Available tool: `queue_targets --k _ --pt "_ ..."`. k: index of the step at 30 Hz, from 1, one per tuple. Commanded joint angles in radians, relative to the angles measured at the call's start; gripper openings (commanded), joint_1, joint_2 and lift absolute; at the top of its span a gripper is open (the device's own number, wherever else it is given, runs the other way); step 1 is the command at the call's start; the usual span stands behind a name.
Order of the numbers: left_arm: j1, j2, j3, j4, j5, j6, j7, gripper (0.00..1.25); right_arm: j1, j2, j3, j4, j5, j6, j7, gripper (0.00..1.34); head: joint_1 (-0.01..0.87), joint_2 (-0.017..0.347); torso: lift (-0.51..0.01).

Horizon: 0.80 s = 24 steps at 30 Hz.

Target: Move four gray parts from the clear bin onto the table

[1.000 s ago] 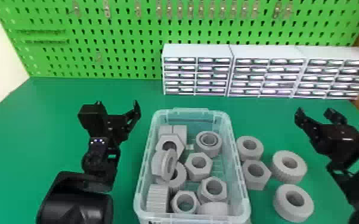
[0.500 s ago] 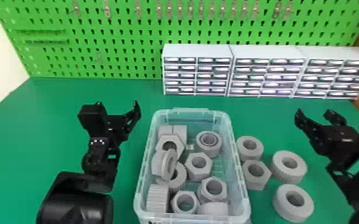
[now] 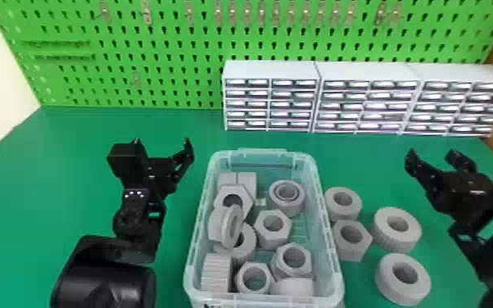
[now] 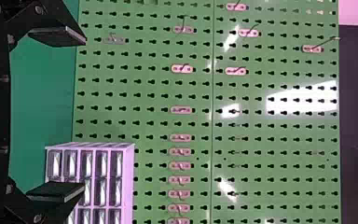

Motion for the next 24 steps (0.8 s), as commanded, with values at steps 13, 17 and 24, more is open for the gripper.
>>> queue_targets --k 13,17,24 --pt "-0.003 -0.001 0.000 0.000 0.000 0.000 0.000 1.07 -0.003 -0.006 0.002 0.000 -0.005 0.000 0.000 0.88 0.693 0.072 -0.052" --pt "-0.003 -0.001 0.000 0.000 0.002 0.000 0.000 1.07 -0.003 -0.006 0.002 0.000 -0.006 0.000 0.000 0.88 0.693 0.072 -0.052" --pt "-0.002 -0.001 -0.003 0.001 0.000 0.003 0.000 1.07 -0.006 -0.007 0.003 0.000 -0.006 -0.002 0.000 0.88 0.693 0.072 -0.052"
